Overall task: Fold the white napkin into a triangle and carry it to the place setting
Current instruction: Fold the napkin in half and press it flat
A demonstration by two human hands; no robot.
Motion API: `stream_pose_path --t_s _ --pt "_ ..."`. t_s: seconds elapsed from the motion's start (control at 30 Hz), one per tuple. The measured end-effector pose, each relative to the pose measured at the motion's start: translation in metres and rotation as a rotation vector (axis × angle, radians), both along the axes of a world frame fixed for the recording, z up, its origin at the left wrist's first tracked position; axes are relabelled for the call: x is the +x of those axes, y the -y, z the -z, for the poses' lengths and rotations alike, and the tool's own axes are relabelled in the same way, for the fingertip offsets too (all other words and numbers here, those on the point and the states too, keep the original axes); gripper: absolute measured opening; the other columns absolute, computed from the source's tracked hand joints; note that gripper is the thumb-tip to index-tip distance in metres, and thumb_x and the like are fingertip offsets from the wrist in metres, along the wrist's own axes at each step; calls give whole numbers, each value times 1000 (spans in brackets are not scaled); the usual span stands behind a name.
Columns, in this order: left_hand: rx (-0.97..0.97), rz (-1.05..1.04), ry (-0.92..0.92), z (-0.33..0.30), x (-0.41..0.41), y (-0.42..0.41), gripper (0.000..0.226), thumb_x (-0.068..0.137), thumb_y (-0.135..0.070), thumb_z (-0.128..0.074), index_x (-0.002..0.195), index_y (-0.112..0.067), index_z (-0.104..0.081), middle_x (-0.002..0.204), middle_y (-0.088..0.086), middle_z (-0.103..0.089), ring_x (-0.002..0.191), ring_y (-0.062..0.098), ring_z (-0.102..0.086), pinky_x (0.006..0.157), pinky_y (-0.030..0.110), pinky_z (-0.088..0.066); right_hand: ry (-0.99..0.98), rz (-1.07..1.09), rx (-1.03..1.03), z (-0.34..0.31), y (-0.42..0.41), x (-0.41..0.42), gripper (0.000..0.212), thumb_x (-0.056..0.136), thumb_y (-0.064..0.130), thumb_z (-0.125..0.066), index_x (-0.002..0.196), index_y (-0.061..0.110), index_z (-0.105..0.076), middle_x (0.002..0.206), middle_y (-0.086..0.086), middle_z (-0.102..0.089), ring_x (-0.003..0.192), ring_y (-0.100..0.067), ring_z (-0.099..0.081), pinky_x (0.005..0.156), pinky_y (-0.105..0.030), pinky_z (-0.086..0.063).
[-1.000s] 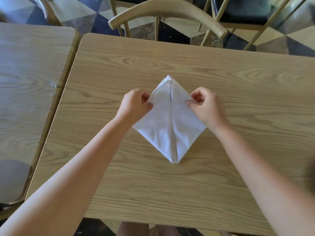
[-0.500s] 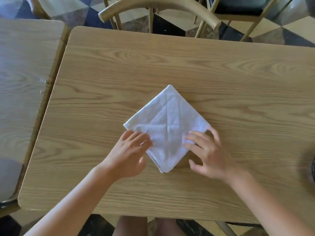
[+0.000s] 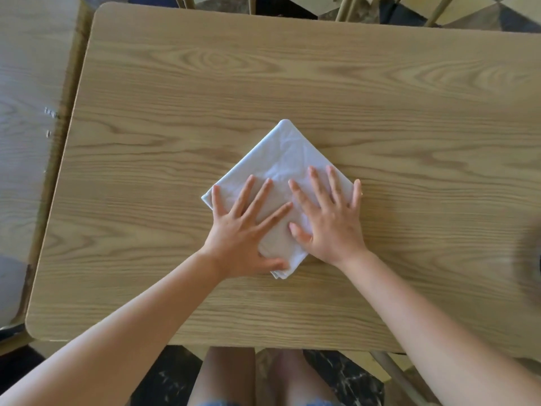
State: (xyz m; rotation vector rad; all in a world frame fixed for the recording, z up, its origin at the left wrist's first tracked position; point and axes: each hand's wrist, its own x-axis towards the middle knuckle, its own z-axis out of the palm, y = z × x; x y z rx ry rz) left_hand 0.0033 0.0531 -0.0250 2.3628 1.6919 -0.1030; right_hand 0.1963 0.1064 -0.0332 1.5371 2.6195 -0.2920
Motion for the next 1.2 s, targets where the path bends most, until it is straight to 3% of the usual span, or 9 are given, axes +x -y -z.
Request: stream_pose_path --t_s 0.3,0.53,0.6,0.73,0.83,0.93,1.03,1.1,1.2 --pt "-1 16 27 -4 9 39 99 57 -83 -50 144 -42 -27 157 10 -16 144 35 -9 96 79 -11 12 -34 5 0 45 15 77 76 70 -40 144 39 -23 156 -12 -15 143 -38 -5 101 -72 -7" --pt "45 93 130 -8 0 48 95 68 -80 -47 146 -27 -29 154 9 -24 144 26 -17 101 76 -5 -118 -131 -60 -8 48 29 76 83 64 -35 147 34 -8 157 -11 -4 145 -25 4 105 -66 4" --pt "101 176 199 -8 -6 58 83 73 -71 -51 141 -23 -41 149 7 -36 140 24 -29 106 72 -5 -193 -253 -41 -11 59 43 73 84 60 -42 146 30 -19 154 -11 -14 144 -26 -5 109 -61 1" --pt "201 311 267 -4 -15 59 52 81 -51 -60 120 -17 -63 126 6 -60 121 22 -52 108 58 -26 -264 -509 102 -8 70 61 44 84 46 -58 118 19 -56 124 -7 -49 121 -26 -45 102 -48 -30" --pt "276 377 254 -6 -11 46 34 87 -41 -58 104 -14 -69 108 5 -67 103 22 -61 103 49 -37 -334 -545 180 -8 66 55 27 85 36 -62 102 15 -65 102 -8 -64 100 -24 -53 87 -38 -41" --pt "332 477 227 -11 -5 39 26 93 -29 -48 93 -12 -68 93 3 -67 86 21 -64 93 43 -45 -351 -599 276 -9 60 44 15 86 29 -63 88 14 -66 88 -5 -66 84 -22 -58 72 -34 -45" --pt "291 555 262 -13 -9 37 14 91 -7 -50 93 -6 -65 88 7 -66 77 24 -63 67 38 -52 -375 -681 305 -9 54 39 5 84 15 -64 80 12 -65 79 -3 -64 73 -20 -58 61 -33 -47" --pt "260 574 259 -13 -15 38 15 89 0 -52 97 -5 -63 90 8 -66 80 24 -64 58 35 -52 -370 -730 301 -10 49 41 9 82 3 -62 79 12 -64 79 -2 -63 71 -19 -57 59 -31 -45" --pt "236 557 241 -15 -19 40 15 88 -1 -52 97 -7 -63 92 6 -66 86 22 -64 58 33 -52 -347 -783 274 -12 41 44 22 84 -7 -53 82 11 -65 80 -1 -63 71 -18 -57 59 -28 -46"
